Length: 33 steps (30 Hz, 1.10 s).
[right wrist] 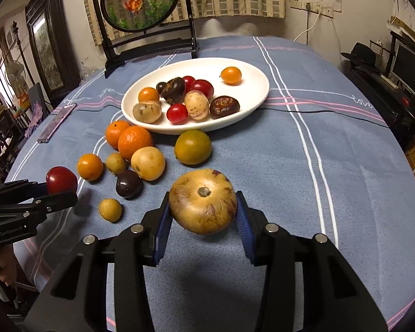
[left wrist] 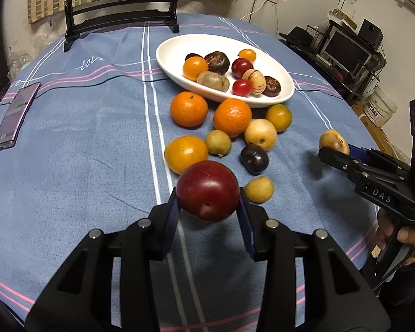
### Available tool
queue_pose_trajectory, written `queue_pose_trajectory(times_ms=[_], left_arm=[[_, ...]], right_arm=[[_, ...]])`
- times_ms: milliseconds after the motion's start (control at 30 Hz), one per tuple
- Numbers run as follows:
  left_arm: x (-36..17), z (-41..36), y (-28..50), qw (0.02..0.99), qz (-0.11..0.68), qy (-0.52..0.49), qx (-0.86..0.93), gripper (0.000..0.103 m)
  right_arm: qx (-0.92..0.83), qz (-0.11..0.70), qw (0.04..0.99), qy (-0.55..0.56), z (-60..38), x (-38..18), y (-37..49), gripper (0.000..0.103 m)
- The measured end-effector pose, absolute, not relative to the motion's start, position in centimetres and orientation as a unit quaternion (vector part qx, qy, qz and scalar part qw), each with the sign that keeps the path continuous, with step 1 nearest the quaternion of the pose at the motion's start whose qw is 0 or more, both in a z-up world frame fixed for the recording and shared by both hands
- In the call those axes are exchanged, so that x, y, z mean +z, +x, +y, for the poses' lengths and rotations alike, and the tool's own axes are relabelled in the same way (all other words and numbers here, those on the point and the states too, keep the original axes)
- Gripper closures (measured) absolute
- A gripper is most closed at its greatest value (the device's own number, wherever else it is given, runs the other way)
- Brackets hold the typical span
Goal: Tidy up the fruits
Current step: 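Carry both fruits onto the white plate and open both tools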
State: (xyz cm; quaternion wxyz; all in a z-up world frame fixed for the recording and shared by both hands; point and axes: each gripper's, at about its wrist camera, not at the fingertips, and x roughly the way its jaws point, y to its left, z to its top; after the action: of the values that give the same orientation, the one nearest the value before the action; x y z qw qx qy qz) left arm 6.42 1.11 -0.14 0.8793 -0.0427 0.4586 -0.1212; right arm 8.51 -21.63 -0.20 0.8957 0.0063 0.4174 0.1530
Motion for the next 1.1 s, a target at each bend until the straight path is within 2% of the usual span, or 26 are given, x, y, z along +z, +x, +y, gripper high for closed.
queue_pose_trajectory(times_ms=[267, 600, 1100], left_arm=[[1.8, -0.4, 8.4, 0.884, 0.446, -0.028, -0.135, 0.063], [3.8, -2.6, 15.2, 0.89, 0.438, -0.008, -0.13, 0.062], [1.7, -2.9, 25.3, 0.881, 0.462, -0.017, -0.096, 0.062]], right_arm=[[0.162, 0.397, 0.903, 0.013, -21.6, 1.2, 9.0, 0.059], [0.173, 0.377, 0.91, 0.009, -20.4, 3.4, 13.3, 0.059], [0.14, 0.4, 0.906, -0.002, -19.0, 1.4, 23.4, 0.058]])
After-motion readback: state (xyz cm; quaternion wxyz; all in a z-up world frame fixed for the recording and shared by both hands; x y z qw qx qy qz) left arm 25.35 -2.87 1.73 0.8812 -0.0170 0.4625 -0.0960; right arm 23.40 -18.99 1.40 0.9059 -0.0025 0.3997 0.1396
